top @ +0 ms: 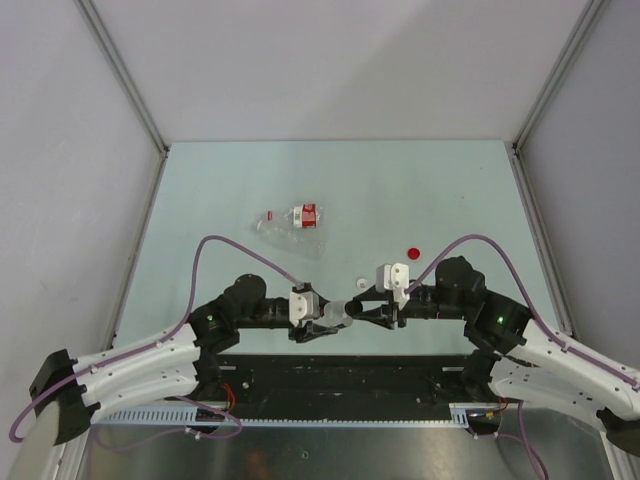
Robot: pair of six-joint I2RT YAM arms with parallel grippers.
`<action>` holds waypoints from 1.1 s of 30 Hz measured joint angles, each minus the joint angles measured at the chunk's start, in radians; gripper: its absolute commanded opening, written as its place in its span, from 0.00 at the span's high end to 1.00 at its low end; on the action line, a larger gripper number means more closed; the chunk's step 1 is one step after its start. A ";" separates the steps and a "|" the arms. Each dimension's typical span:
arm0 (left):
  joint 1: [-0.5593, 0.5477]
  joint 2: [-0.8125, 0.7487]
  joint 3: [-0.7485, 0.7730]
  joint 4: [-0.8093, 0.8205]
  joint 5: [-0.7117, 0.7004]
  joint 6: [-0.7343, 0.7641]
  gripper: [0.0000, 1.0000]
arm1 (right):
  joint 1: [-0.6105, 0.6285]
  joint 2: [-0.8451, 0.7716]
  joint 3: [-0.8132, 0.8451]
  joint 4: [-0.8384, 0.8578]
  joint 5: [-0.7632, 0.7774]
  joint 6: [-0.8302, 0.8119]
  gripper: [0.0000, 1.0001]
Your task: Screw on the bottle caps
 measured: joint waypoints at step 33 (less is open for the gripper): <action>-0.010 0.308 0.135 0.079 -0.639 -0.013 1.00 | -0.032 0.330 0.003 0.228 0.816 1.242 0.10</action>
